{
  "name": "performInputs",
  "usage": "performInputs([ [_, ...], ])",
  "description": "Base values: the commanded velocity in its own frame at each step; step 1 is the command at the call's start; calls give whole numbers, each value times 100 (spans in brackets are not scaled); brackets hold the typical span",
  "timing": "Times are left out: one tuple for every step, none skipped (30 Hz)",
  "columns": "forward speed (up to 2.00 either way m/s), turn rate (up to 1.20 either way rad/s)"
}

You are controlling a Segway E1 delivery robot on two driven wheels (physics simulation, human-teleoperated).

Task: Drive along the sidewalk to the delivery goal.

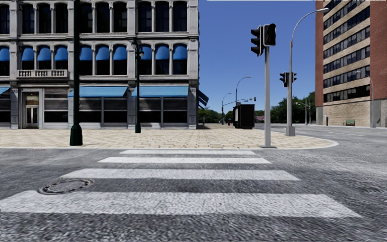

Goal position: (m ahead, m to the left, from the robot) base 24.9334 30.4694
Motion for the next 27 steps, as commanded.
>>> performInputs([
  [159,0],
  [159,0],
  [159,0],
  [200,0],
  [200,0],
  [200,0],
  [200,0],
  [200,0],
  [200,0],
  [200,0],
  [200,0],
  [200,0],
  [200,0],
  [200,0],
  [200,0],
  [200,0],
  [200,0],
  [200,0],
  [200,0],
  [200,0],
  [200,0],
  [200,0],
  [200,0],
  [200,0],
  [200,0],
  [200,0],
  [200,0],
])
